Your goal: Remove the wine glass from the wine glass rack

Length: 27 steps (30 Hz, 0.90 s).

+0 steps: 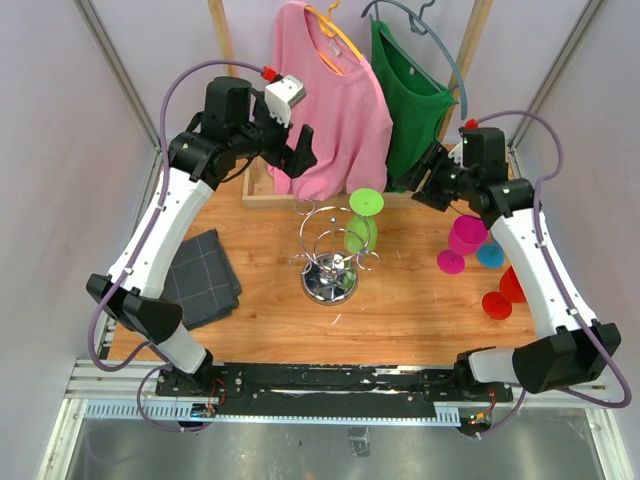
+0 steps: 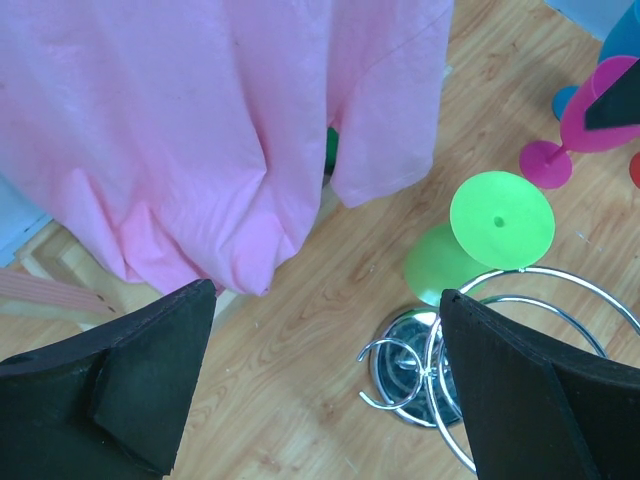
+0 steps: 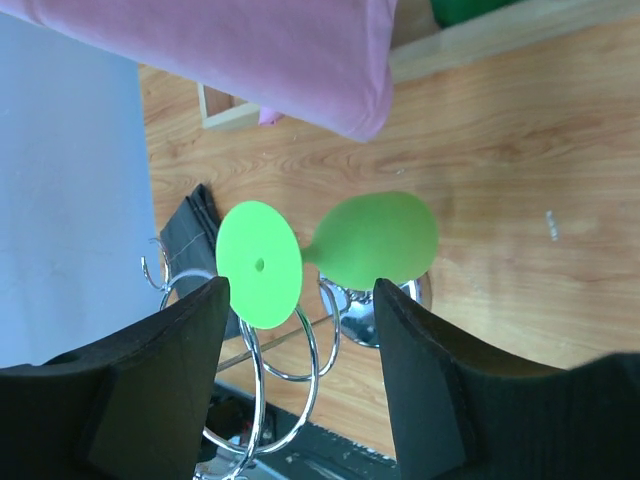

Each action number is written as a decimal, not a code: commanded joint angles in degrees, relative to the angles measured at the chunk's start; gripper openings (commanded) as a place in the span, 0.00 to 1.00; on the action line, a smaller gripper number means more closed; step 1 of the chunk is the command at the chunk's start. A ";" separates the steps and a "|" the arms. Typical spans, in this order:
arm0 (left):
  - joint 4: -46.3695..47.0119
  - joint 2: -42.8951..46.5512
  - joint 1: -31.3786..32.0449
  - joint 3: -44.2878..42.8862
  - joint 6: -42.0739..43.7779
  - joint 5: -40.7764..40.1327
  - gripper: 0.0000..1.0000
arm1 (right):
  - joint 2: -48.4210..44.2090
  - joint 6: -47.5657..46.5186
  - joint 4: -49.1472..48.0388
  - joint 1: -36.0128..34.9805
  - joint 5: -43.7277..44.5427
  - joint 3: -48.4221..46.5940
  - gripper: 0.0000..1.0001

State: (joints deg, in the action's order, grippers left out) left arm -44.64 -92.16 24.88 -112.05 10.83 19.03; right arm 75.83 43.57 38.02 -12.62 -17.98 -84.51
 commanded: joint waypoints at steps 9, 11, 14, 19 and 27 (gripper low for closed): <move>1.88 1.16 -0.10 -0.27 -0.76 0.99 0.99 | -4.06 12.75 -17.39 -0.83 -9.02 16.15 0.58; 1.80 1.11 -0.10 -0.19 -0.72 1.02 0.99 | -4.32 13.41 -17.89 -0.89 -9.38 17.29 0.58; 1.73 1.12 -0.05 -0.02 -0.63 0.95 0.99 | -5.05 15.21 -20.52 -0.86 -10.15 19.70 0.56; 1.75 1.19 -0.10 0.17 -0.40 1.02 0.99 | -5.46 16.94 -23.57 -0.86 -11.68 22.40 0.53; 1.75 1.02 -0.08 -0.03 -0.43 1.19 0.99 | -4.95 19.51 -28.81 -0.85 -14.49 25.71 0.49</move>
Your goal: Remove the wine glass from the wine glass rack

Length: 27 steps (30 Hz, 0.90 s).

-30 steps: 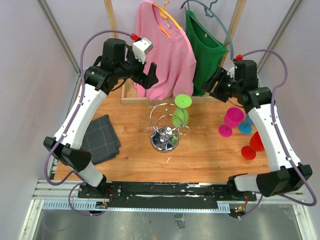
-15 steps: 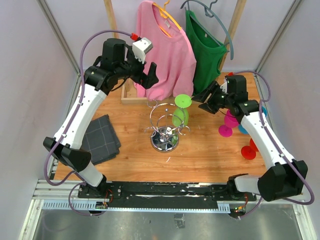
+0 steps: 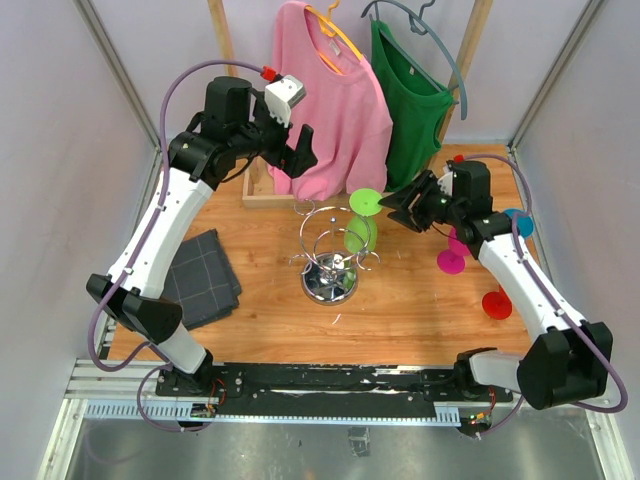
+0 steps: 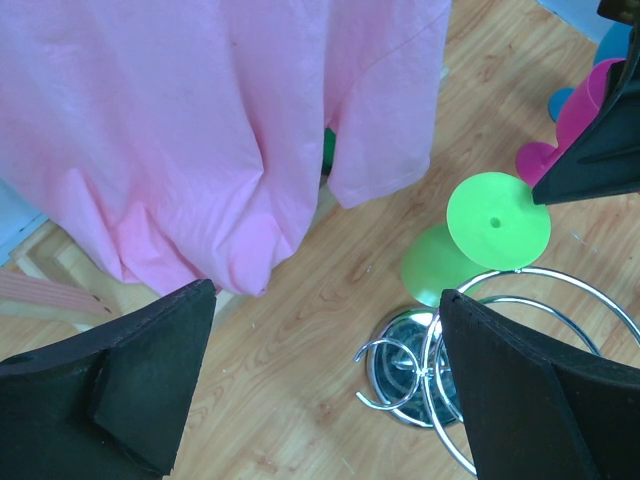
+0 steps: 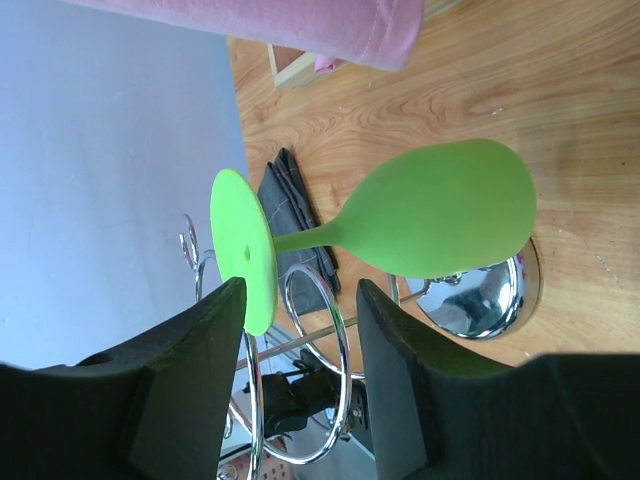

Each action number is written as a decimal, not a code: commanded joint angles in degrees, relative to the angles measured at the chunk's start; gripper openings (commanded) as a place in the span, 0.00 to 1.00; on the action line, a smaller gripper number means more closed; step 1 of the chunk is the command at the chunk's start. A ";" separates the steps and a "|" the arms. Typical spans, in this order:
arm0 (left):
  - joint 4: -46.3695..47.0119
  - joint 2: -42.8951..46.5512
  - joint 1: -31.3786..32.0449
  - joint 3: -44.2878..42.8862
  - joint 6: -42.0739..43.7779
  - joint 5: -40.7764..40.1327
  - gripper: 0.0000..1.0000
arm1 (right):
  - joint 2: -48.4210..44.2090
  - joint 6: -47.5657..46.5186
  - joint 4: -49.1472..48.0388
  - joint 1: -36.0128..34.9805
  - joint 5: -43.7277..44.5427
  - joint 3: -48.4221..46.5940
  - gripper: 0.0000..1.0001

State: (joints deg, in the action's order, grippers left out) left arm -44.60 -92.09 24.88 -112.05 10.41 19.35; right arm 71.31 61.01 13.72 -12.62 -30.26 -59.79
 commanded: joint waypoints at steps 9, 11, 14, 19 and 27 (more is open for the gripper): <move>1.71 0.98 -0.10 0.14 -0.22 1.17 0.99 | 0.10 3.58 -8.16 -0.83 -4.34 2.54 0.43; 1.71 1.08 -0.10 0.23 -0.05 1.19 0.99 | 0.45 3.59 -8.44 -0.87 -5.02 2.69 0.43; 1.71 1.21 -0.10 0.25 0.06 1.15 0.99 | 0.67 3.75 -8.55 -0.86 -5.33 3.17 0.43; 1.71 1.35 -0.05 0.32 0.05 1.22 1.00 | 0.42 4.78 -10.16 -0.88 -5.47 4.45 0.38; 1.68 1.48 -0.10 0.77 0.17 1.47 0.99 | 0.42 6.06 -13.04 -0.88 -6.38 5.86 0.28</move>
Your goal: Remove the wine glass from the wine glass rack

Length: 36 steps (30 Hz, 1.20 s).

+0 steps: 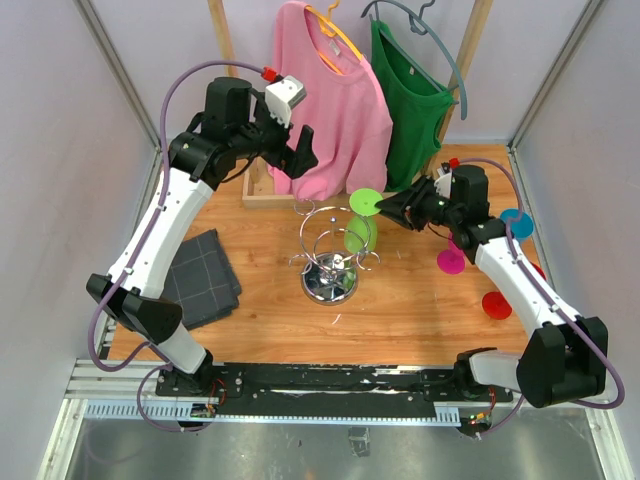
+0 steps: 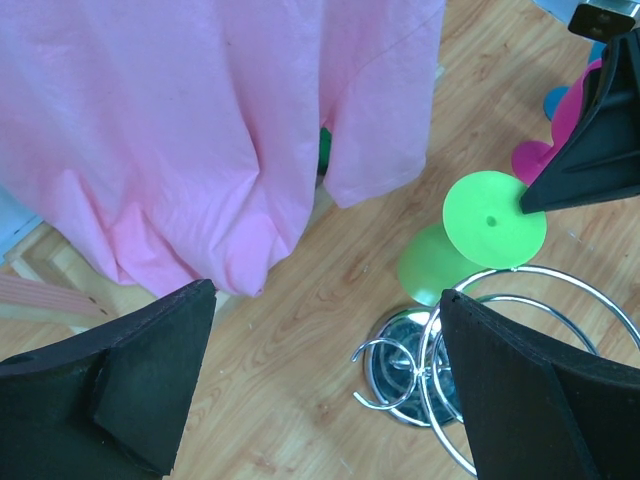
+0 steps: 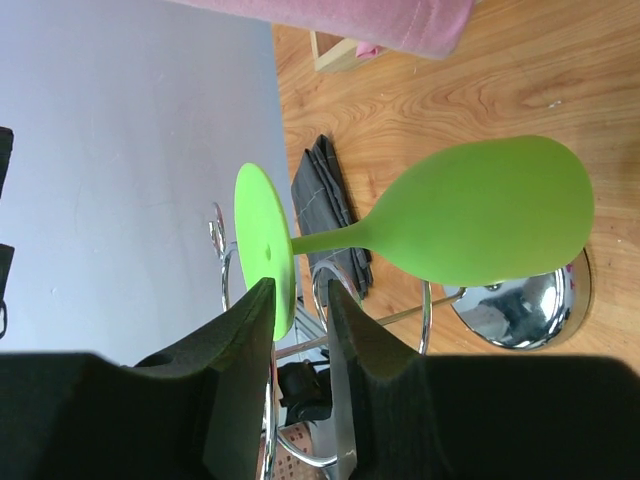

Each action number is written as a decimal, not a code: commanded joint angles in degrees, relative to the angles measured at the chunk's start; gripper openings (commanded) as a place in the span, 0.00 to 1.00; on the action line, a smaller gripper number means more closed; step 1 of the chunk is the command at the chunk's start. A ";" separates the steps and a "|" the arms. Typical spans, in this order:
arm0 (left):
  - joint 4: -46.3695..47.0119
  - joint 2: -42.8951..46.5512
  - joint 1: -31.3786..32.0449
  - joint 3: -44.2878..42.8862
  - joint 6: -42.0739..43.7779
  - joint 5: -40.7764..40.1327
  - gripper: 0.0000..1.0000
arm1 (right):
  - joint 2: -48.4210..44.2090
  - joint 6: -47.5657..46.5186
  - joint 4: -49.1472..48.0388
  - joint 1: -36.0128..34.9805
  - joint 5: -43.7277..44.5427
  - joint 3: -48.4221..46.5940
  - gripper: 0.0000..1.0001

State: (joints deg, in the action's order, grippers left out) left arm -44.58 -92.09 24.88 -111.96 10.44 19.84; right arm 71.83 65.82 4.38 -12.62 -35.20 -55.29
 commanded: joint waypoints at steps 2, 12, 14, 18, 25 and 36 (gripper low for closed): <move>1.58 1.54 -0.10 0.78 0.18 1.12 0.99 | -0.10 1.58 -4.41 -0.84 -1.53 1.75 0.25; 1.38 1.49 -0.09 0.88 0.43 1.32 0.99 | 0.41 3.06 -7.81 -0.84 -2.33 2.67 0.01; 1.27 1.48 -0.10 0.95 0.54 1.27 0.99 | 0.41 3.23 -8.21 -0.84 -2.50 2.72 0.01; 1.16 1.34 -0.10 1.13 0.78 1.31 0.99 | 0.18 4.22 -9.45 -0.89 -2.68 2.96 0.01; 1.21 0.97 -0.10 0.96 0.85 1.48 0.99 | -0.60 6.21 -11.40 -0.76 -2.85 3.15 0.01; 0.88 0.86 -0.10 1.04 1.08 1.44 0.99 | -0.53 9.26 -15.50 -0.40 -3.07 3.71 0.01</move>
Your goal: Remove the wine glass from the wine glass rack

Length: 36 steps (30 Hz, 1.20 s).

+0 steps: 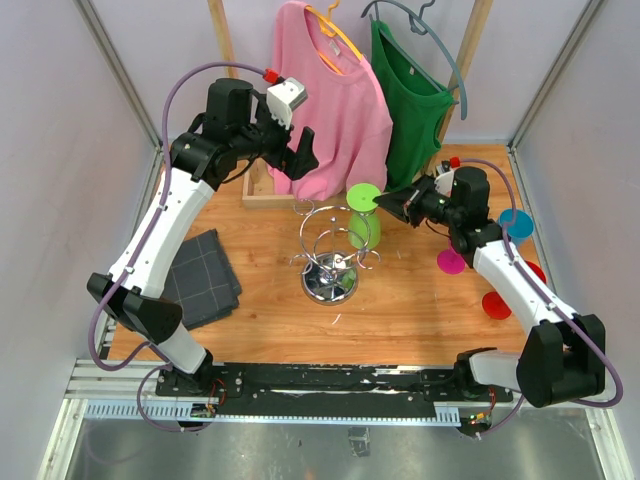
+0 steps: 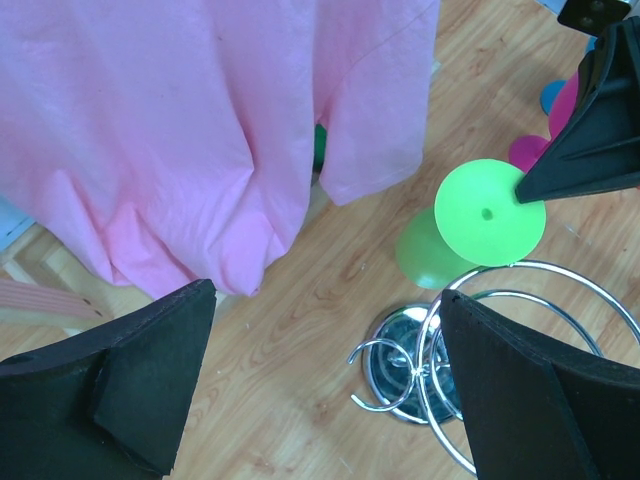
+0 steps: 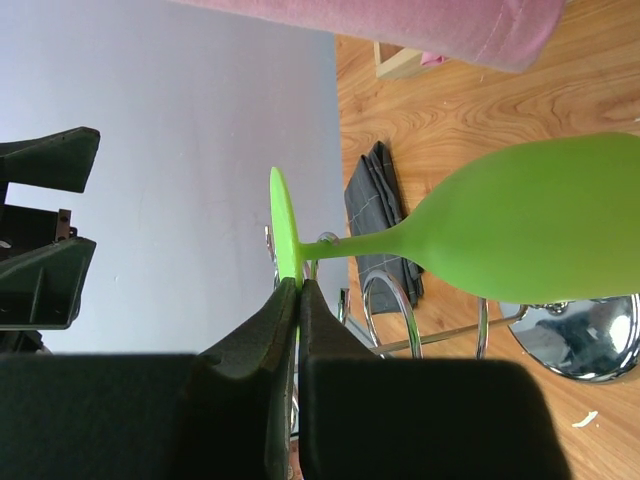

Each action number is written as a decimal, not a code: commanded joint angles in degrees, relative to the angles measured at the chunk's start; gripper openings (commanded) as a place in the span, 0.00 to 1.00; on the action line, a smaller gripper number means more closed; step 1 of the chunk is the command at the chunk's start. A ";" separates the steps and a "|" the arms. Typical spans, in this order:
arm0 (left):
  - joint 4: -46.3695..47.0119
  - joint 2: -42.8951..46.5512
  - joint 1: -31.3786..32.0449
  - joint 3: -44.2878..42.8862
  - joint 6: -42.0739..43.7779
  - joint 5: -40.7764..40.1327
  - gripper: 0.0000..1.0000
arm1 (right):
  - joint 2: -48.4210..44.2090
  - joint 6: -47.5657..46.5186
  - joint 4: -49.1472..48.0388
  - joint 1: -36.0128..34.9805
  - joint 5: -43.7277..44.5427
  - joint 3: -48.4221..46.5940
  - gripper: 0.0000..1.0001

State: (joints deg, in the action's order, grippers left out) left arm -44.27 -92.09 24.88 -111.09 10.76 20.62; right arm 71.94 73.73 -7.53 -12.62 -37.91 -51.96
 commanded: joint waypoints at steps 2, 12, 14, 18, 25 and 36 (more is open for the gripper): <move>0.59 0.80 -0.10 0.04 0.61 0.73 0.99 | -0.66 1.58 -3.75 -0.16 -0.32 0.75 0.01; 0.57 0.45 -0.10 -0.36 0.52 0.95 0.99 | -3.35 1.71 -2.18 1.89 0.24 2.10 0.01; 0.59 0.29 -0.09 -0.44 0.45 1.16 0.99 | -4.15 1.77 -1.69 2.32 0.38 2.30 0.01; 0.50 0.18 -0.10 -0.61 0.39 1.34 0.99 | -5.24 1.77 -1.00 3.14 0.78 2.55 0.01; 0.50 0.47 -0.08 -0.40 0.26 1.23 0.99 | -6.14 1.42 0.04 4.21 1.21 3.98 0.01; 0.41 0.65 -0.10 -0.10 0.13 1.18 0.99 | -11.08 0.92 2.42 10.90 0.80 5.30 0.01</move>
State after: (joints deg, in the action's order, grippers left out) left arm -44.27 -92.09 24.86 -111.09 10.87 21.10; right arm 64.16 75.05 -5.08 -4.91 -36.93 -46.85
